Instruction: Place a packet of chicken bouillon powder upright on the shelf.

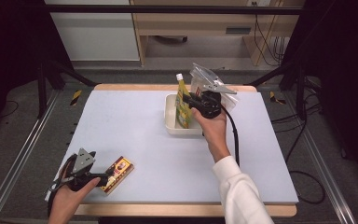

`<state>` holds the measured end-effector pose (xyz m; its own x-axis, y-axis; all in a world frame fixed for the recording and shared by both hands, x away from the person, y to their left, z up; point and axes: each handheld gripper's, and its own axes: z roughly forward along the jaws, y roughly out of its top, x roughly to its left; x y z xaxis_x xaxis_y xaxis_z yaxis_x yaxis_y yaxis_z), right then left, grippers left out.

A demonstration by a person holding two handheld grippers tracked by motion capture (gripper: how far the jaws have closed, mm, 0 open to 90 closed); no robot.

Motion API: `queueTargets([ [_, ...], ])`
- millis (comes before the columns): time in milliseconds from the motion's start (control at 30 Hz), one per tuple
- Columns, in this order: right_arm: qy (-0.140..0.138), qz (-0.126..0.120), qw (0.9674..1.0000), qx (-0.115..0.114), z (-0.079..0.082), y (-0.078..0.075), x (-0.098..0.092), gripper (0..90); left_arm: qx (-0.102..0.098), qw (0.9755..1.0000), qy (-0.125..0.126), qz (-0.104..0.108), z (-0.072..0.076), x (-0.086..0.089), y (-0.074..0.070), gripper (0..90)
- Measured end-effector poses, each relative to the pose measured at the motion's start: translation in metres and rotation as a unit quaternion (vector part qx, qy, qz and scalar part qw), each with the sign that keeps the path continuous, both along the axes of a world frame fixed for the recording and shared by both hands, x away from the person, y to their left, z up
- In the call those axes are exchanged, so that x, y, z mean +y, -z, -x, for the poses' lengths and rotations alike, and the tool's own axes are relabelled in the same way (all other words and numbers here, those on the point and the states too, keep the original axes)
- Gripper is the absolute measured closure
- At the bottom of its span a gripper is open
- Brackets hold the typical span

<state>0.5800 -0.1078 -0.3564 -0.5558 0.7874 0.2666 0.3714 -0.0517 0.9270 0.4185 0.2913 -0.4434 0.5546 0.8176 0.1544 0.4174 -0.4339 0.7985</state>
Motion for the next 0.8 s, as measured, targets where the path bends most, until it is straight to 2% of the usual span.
queueTargets([
  [67, -0.003, 0.003, 1.0000, -0.002, 0.005, -0.002, 0.000, 62.5, -0.001, 1.0000, -0.001, -0.001, 0.000, 0.000, 0.000, 9.9],
  [233, -0.001, 0.008, 0.9999, -0.008, 0.014, -0.003, -0.004, 52.3, 0.000, 1.0000, 0.000, -0.002, 0.000, -0.001, 0.000, 9.8],
  [333, 0.004, 0.009, 0.9999, -0.009, 0.019, -0.004, -0.006, 42.8, -0.002, 1.0000, -0.001, -0.004, 0.000, -0.001, 0.000, 9.7],
  [500, 0.011, 0.030, 0.9992, -0.025, 0.032, -0.004, -0.008, 31.7, 0.001, 1.0000, 0.000, -0.006, 0.000, -0.001, 0.001, 9.5],
  [567, 0.011, 0.046, 0.9986, -0.022, 0.036, -0.005, -0.007, 27.0, -0.001, 1.0000, -0.002, -0.004, 0.000, -0.001, 0.001, 9.4],
  [600, 0.012, 0.054, 0.9982, -0.025, 0.038, -0.005, -0.007, 25.7, -0.002, 1.0000, -0.002, -0.004, 0.000, -0.002, 0.001, 9.4],
  [800, 0.015, 0.060, 0.9973, -0.040, 0.053, -0.003, -0.009, 20.7, -0.001, 1.0000, -0.001, -0.007, 0.000, -0.001, 0.001, 9.2],
])
